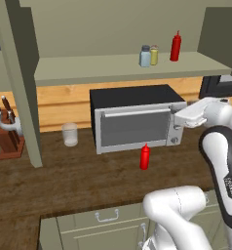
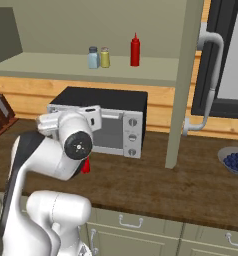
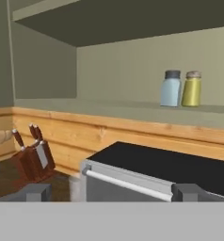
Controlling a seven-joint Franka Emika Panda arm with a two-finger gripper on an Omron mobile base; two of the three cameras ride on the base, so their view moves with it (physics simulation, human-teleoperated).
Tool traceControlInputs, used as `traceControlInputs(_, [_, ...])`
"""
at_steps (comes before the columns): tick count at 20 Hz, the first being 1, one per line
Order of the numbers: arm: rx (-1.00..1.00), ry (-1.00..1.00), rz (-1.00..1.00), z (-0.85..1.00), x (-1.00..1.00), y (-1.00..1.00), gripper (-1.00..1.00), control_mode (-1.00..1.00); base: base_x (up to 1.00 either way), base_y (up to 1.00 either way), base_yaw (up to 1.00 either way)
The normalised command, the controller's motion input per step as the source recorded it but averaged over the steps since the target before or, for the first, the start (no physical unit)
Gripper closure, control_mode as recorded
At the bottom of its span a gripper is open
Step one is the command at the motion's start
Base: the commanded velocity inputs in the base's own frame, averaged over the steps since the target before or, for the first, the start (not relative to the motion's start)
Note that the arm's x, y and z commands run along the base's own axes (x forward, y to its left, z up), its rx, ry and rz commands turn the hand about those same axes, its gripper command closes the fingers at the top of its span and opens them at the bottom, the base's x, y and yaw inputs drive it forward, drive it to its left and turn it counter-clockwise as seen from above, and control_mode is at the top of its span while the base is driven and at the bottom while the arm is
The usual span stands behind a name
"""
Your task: Put the shaker and condiment bottle from the counter next to their counterparts in the cabinet.
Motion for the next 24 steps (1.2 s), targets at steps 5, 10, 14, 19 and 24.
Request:
traceControlInputs(5, [0.00, -0.01, 0.15, -0.28, -0.08, 0.00, -1.00, -1.00, 0.00, 0.00, 0.00])
traceControlInputs(10, [0.00, -0.01, 0.15, -0.28, -0.08, 0.00, -1.00, -1.00, 0.00, 0.00, 0.00])
traceControlInputs(14, [0.00, 0.00, 0.14, -0.26, -0.06, 0.00, -1.00, -1.00, 0.00, 0.00, 0.00])
traceControlInputs(19, [0.00, 0.00, 0.14, -0.21, -0.07, 0.00, -1.00, -1.00, 0.00, 0.00, 0.00])
traceControlInputs(24, [0.00, 0.00, 0.13, -0.28, -0.07, 0.00, -1.00, -1.00, 0.00, 0.00, 0.00])
